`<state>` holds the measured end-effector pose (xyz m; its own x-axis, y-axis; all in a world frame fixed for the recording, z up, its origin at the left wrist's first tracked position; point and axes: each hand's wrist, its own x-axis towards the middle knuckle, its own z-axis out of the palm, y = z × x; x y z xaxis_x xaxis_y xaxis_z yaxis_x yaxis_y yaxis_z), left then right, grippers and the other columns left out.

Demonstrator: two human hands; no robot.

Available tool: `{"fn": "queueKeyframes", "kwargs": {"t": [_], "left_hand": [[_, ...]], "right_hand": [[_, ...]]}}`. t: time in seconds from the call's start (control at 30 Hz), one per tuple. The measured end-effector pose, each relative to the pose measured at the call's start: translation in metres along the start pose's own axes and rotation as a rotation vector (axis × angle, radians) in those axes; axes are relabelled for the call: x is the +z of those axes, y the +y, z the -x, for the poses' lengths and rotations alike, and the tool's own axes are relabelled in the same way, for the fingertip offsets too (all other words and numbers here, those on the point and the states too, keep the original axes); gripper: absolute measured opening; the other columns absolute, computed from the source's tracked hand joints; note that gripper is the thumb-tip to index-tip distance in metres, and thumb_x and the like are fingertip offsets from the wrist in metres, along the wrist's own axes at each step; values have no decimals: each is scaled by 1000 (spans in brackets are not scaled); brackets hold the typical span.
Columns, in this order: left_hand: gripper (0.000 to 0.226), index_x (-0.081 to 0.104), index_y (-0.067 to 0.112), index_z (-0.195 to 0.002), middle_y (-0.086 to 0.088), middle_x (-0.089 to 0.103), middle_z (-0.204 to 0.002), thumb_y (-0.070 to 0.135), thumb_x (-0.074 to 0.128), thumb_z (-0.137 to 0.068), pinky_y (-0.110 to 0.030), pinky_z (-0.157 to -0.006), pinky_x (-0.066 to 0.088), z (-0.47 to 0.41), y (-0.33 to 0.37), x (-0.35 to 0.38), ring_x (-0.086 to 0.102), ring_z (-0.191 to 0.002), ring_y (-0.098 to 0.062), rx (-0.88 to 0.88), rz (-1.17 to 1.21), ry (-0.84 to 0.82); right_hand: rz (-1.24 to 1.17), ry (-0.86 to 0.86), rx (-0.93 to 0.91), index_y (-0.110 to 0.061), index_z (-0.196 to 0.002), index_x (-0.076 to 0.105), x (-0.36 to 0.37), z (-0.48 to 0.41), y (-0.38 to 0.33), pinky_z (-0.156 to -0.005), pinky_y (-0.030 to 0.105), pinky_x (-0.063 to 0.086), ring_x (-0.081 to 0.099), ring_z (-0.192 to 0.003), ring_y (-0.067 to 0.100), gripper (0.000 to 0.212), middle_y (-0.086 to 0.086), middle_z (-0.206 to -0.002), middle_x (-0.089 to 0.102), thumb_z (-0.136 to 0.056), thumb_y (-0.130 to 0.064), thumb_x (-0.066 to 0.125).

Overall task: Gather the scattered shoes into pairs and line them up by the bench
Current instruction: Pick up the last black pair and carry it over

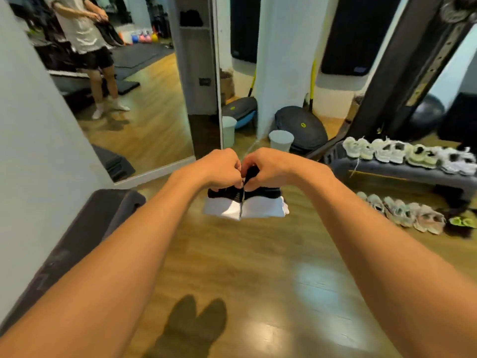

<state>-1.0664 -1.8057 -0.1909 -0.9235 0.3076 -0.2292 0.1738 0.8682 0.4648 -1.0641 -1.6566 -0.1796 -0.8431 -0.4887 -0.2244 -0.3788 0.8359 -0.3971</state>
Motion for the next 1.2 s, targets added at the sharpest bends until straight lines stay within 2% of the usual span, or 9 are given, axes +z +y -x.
{"fn": "queueKeyframes", "kwargs": {"t": [0.2,0.33,0.47,0.6,0.67,0.77,1.0,1.13,1.2], "left_hand": [[13,68,8,-79,-13,67,-73,20,70,-82,-29,-47,53,-97,126,53,65,-64,-27,202,-26,-75],[13,69,12,-82,-7,65,-72,24,71,-81,-32,-52,56,-159,194,95,62,-64,-22,342,-70,-142],[7,67,21,-76,3,60,-65,25,71,-81,-27,-47,46,-226,254,138,58,-61,-10,477,-89,-209],[10,70,15,-81,1,62,-67,25,70,-80,-29,-50,45,-289,312,181,61,-67,-17,601,-107,-276],[12,71,15,-83,1,62,-68,27,70,-80,-29,-52,46,-319,339,200,60,-65,-16,641,-118,-307],[8,67,22,-74,7,55,-63,27,69,-81,-23,-48,34,-358,378,232,51,-59,-7,700,-95,-333],[8,70,16,-84,4,56,-65,24,68,-84,-21,-48,31,-438,468,321,55,-64,-10,661,-94,-384],[23,70,11,-104,-5,66,-87,24,67,-85,-27,-58,45,-480,513,368,62,-79,-20,569,-107,-413],[24,69,10,-105,-7,66,-92,25,67,-85,-30,-62,44,-505,532,394,61,-83,-22,538,-125,-406]], "right_hand": [[-37,120,181,-18,-101,69,-39,61,143,-75,37,49,61,-87,21,24,2,-96,67,-77,-22,72],[-103,227,323,-21,-103,68,-47,94,230,-77,35,50,60,-90,19,26,0,-99,65,-78,-23,73],[-146,295,470,-27,-101,65,-48,114,315,-75,30,46,58,-91,17,26,-4,-100,63,-77,-25,74],[-160,370,594,-29,-102,65,-54,134,389,-74,29,42,54,-91,15,27,-5,-100,62,-76,-23,74],[-159,368,657,-29,-104,67,-59,144,425,-75,30,45,55,-91,15,29,-6,-99,63,-77,-23,73],[-182,384,719,-30,-107,67,-62,156,479,-78,34,50,57,-93,19,32,-3,-100,65,-77,-21,72],[-196,385,808,-27,-114,65,-55,181,621,-82,40,51,58,-100,24,36,1,-110,67,-80,-17,69],[-263,336,803,-24,-118,63,-54,189,701,-86,42,51,59,-103,26,38,3,-113,67,-81,-15,68],[-290,291,807,-25,-119,62,-54,191,744,-88,40,51,59,-105,25,40,3,-115,67,-81,-15,69]]}}
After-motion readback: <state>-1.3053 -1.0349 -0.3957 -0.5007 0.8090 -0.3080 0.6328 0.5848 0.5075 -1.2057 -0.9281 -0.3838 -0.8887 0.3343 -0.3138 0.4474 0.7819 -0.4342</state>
